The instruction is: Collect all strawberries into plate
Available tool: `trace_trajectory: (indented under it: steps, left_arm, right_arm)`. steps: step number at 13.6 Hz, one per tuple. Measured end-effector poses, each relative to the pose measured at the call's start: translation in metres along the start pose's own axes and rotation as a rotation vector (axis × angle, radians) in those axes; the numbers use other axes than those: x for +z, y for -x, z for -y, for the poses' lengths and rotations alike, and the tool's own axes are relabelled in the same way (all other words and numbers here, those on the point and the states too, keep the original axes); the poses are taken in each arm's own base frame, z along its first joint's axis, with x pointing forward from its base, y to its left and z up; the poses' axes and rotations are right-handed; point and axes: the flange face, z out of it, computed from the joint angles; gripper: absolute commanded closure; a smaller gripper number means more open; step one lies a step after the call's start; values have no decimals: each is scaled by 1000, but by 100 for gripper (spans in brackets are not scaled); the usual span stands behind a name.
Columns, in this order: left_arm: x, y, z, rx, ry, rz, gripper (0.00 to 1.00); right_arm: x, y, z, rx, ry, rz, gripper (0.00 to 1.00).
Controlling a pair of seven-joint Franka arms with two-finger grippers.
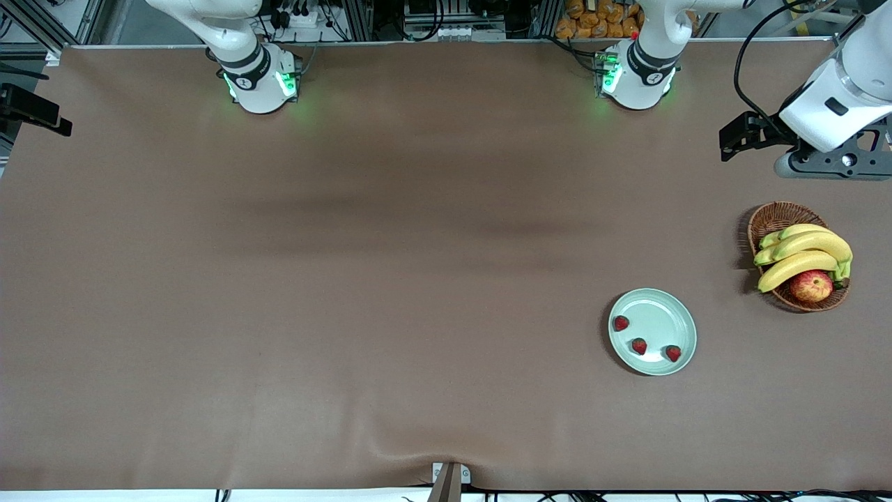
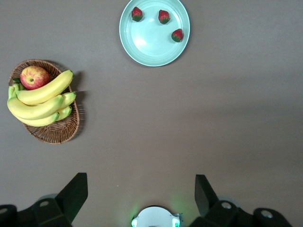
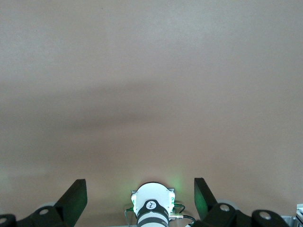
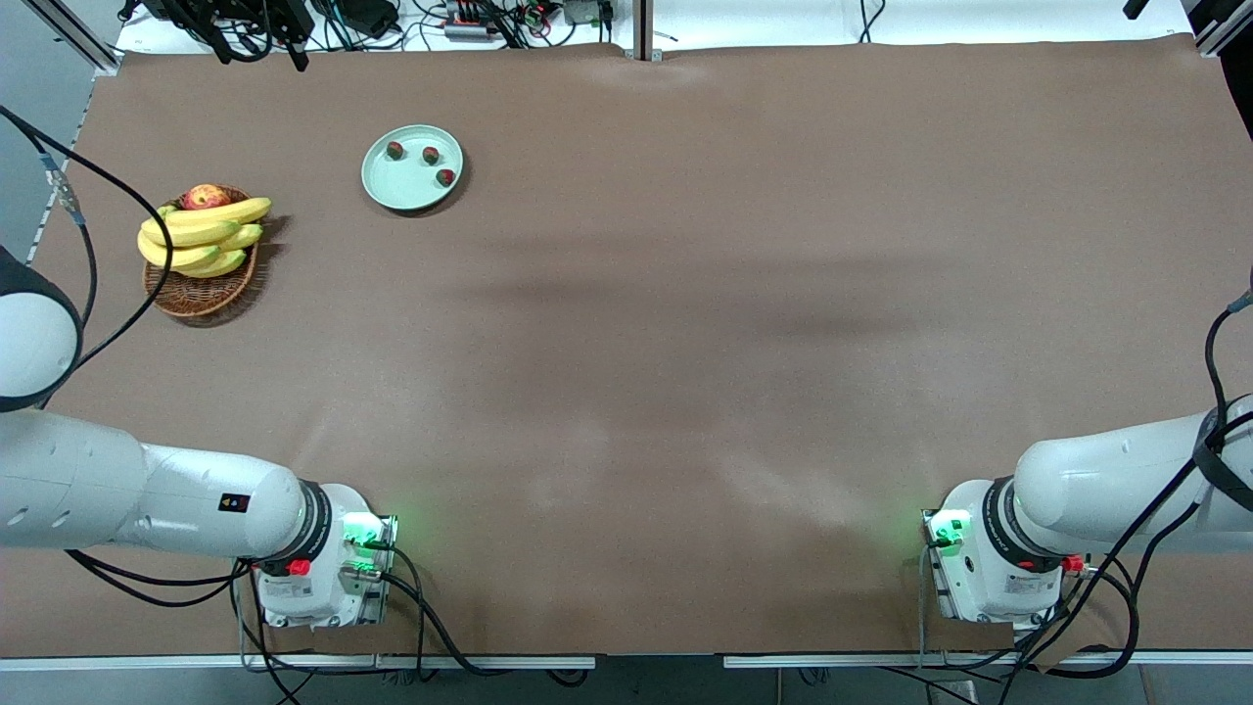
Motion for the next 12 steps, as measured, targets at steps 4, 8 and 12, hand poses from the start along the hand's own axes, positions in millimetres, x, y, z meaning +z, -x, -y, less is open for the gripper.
trace_trajectory:
  steps: [4, 8, 12]
  left_arm:
    - [-7, 8, 24, 17, 7, -2, 0]
    - [-12, 2, 16, 26, 65, -59, 0]
    - [-9, -4, 16, 21, 66, -90, 0]
  right_arm:
    - [0, 0, 0, 1, 1, 0, 0]
    - [0, 0, 0, 1, 2, 0, 0]
    - [0, 0, 0, 1, 2, 0, 0]
